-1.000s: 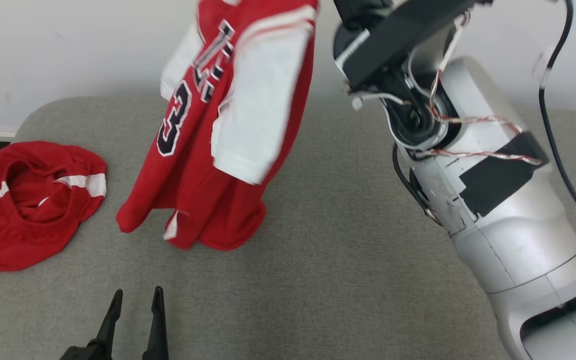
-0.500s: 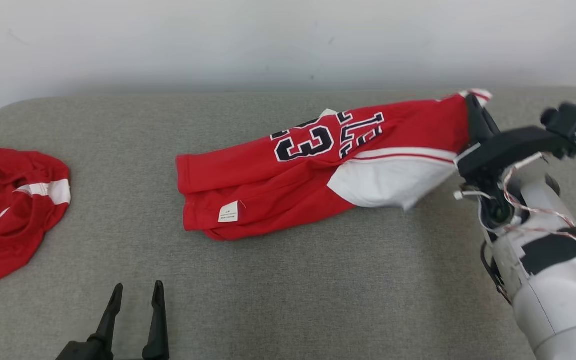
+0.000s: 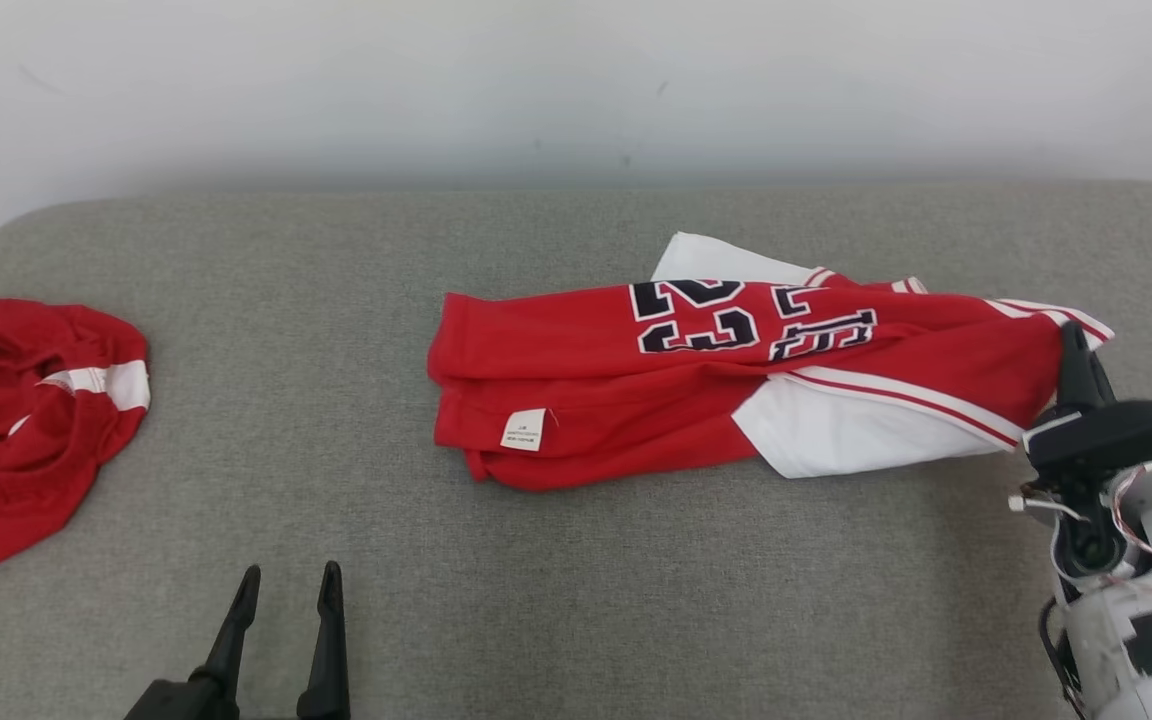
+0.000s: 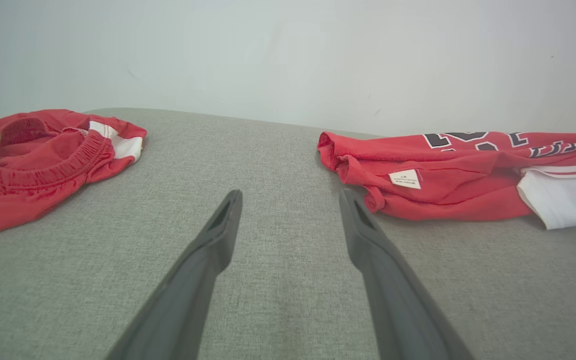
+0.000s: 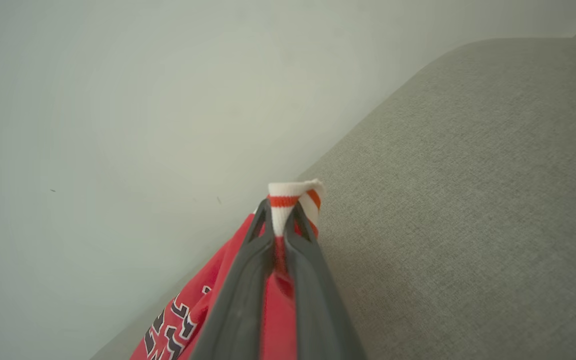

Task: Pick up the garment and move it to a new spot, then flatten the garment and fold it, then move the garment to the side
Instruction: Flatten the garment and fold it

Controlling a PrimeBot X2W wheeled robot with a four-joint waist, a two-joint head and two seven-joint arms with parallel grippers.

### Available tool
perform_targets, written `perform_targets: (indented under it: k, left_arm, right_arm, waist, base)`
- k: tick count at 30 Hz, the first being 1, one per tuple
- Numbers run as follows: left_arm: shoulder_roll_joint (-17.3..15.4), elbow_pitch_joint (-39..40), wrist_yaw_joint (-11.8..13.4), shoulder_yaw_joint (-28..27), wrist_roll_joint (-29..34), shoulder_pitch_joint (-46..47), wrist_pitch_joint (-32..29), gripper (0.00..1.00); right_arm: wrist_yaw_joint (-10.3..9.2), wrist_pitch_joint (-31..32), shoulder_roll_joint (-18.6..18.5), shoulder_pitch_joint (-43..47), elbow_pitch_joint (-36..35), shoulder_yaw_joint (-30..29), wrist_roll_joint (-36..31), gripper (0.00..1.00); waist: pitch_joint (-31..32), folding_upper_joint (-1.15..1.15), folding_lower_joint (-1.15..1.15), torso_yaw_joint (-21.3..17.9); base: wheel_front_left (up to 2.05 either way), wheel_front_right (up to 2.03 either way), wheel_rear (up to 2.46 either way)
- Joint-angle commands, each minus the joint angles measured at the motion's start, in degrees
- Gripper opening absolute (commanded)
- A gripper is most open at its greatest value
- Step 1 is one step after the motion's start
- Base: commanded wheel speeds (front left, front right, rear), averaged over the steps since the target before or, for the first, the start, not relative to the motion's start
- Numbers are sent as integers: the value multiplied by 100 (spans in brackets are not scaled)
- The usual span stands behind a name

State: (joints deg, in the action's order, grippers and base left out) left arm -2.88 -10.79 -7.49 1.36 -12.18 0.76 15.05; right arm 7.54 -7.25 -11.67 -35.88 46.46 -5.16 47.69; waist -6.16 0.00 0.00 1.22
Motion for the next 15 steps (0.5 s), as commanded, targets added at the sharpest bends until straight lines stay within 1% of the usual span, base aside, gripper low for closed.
perform_targets:
  k: [1, 3, 6, 9, 11, 13, 15]
  left_arm:
    - [-1, -12, 10, -21, 48, -109, 19, 100]
    - [-1, 3, 9, -45, 40, -141, 19, 100]
    - [-2, 8, 8, -74, 35, -234, 19, 100]
    - [0, 25, 8, -76, 34, -257, 19, 100]
    - [-1, 26, 7, -76, 34, -265, 19, 100]
    - [-2, 30, 7, -69, 30, -236, 19, 100]
    - [0, 30, 6, -43, 38, -173, 19, 100]
  right_arm:
    - [-10, 41, -62, 256, -273, -95, -127, 0]
    - [-10, 145, -29, 596, -793, -281, -279, 0]
    - [-10, 572, 278, 1196, -1917, -647, -459, 0]
    - [-10, 1238, 635, 1852, -3218, -1148, -765, 0]
    - [-10, 1706, 794, 2152, -3985, -1449, -902, 0]
    - [-10, 2117, 868, 2368, -4453, -1749, -1076, 0]
    - [-10, 2307, 885, 2394, -4498, -1894, -934, 0]
  waist:
    - [66, 0, 0, 70]
    - [97, 0, 0, 110]
    - [137, 0, 0, 147]
    - [146, 0, 0, 166]
    - [134, 0, 0, 179]
    - [106, 0, 0, 190]
    - [69, 0, 0, 200]
  base:
    - [0, 0, 0]
    - [0, 0, 0]
    - [0, 0, 0]
    - [0, 0, 0]
    - [0, 0, 0]
    - [0, 0, 0]
    - [0, 0, 0]
